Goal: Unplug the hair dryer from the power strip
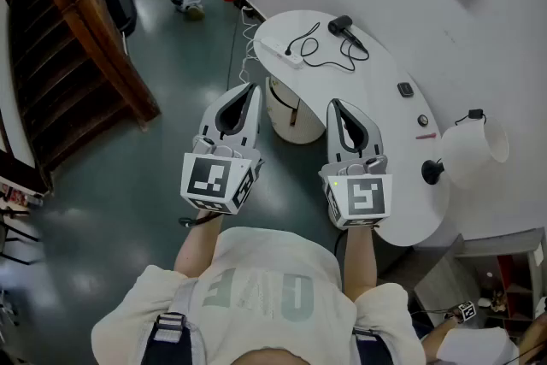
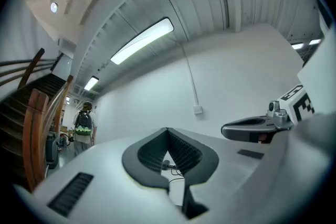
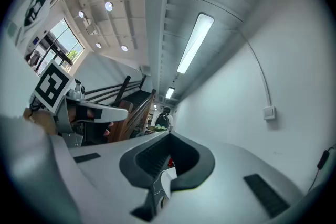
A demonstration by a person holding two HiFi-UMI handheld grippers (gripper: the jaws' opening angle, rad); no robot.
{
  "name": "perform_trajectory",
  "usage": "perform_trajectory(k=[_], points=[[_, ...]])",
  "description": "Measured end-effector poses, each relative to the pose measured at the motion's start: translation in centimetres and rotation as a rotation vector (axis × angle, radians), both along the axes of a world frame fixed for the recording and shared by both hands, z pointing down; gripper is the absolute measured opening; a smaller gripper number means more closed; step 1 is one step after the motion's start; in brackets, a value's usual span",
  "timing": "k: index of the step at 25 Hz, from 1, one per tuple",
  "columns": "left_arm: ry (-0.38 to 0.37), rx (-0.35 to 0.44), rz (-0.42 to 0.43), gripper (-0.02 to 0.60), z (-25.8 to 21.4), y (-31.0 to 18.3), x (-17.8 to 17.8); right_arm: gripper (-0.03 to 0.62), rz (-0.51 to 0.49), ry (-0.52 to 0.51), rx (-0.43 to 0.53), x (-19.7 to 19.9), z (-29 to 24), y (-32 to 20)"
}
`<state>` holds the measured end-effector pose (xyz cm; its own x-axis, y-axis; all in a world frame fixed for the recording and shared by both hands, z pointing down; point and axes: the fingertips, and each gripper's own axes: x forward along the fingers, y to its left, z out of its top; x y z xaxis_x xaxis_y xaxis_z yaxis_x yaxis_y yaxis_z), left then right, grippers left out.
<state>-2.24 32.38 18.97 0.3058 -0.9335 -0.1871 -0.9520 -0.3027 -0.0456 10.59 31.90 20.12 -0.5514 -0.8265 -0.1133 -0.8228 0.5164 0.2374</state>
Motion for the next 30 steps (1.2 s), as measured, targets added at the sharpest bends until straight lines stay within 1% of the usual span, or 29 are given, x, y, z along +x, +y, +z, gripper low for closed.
perform_trajectory(k=[11,16,20,22,26,30], points=[[0.015,-0.022,-0.033,0.005,0.8,-2.5,1.0,0.003,-0.041,0.018,-0.024,1.0,1.1,-2.8],[0.015,-0.043,-0.058,0.005,1.2,-3.7,0.7,0.003,-0.105,-0.031,-0.07,1.0,1.5,-4.1],[-0.002,-0.071,-0.08,0.005,2.2,-5.0,0.1,0.003,-0.102,-0.051,-0.097,1.2,2.7,-5.6],[0.008,-0.091,-0.089,0.005,3.1,-5.8,-0.3,0.003,-0.108,-0.045,-0.108,1.1,3.6,-6.1],[0.019,-0.084,-0.069,0.005,4.5,-8.4,-0.4,0.003,-0.122,-0.045,-0.099,0.6,4.5,-8.5],[0.027,-0.079,-0.03,0.005,5.4,-13.0,-0.4,0.003,-0.111,-0.052,-0.121,-0.2,5.3,-12.9]])
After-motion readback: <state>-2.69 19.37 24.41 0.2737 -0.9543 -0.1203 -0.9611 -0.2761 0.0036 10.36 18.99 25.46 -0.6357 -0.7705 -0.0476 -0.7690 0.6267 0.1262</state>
